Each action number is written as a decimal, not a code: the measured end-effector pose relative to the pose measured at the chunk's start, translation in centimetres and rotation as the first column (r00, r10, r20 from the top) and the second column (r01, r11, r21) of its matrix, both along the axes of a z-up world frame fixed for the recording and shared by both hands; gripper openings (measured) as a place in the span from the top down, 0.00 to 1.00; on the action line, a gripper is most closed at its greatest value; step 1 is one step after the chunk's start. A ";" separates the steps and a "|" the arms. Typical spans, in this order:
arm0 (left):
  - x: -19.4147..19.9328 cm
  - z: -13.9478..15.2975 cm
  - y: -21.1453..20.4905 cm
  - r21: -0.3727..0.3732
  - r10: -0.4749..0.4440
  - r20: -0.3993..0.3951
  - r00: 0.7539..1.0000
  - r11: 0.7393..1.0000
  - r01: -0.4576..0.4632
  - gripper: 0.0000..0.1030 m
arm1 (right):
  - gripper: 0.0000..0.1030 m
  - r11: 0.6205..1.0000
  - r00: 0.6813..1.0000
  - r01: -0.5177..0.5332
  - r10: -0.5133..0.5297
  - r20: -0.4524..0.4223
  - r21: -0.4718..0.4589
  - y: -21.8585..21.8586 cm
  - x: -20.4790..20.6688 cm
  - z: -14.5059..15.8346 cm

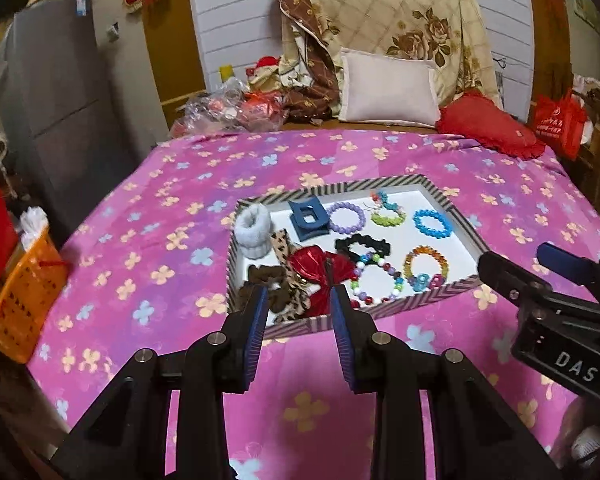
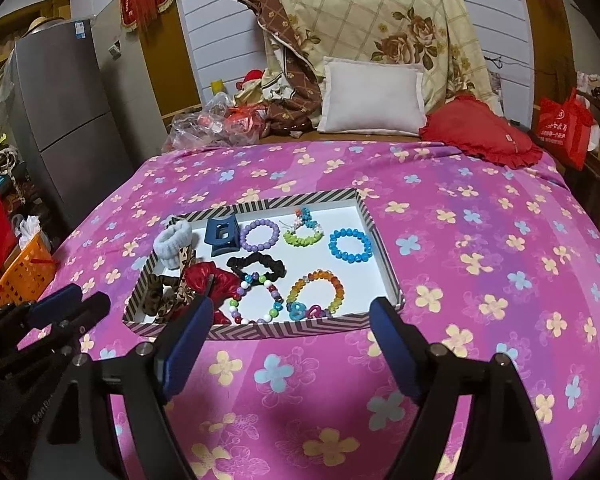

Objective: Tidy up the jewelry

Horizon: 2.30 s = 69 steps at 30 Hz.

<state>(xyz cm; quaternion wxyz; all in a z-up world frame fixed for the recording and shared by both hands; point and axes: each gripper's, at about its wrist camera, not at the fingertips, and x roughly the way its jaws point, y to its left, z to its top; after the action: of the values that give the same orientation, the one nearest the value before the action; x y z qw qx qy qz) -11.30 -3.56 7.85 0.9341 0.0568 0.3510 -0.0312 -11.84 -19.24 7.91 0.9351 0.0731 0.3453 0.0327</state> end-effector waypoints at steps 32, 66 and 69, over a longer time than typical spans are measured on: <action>0.1 0.6 0.0 0.033 0.013 0.111 0.994 0.999 -0.017 0.66 | 0.19 0.998 1.000 -0.005 0.005 -0.004 -0.061 0.6 1.1 -0.7; 0.4 0.6 0.9 -0.014 0.037 0.088 0.995 0.999 -0.036 0.66 | 0.19 0.997 0.999 -0.037 0.035 -0.024 -0.074 2.0 1.8 -0.9; 0.7 0.5 1.0 -0.018 0.037 0.080 0.996 0.999 -0.036 0.66 | 0.19 0.996 0.999 -0.038 0.036 -0.025 -0.075 2.0 1.7 -1.0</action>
<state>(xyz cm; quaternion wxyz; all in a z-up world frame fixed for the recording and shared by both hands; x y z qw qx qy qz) -10.64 -2.59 8.38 0.9483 0.0440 0.3139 -0.0146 -10.09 -17.19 6.92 0.9323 0.0317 0.3585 0.0363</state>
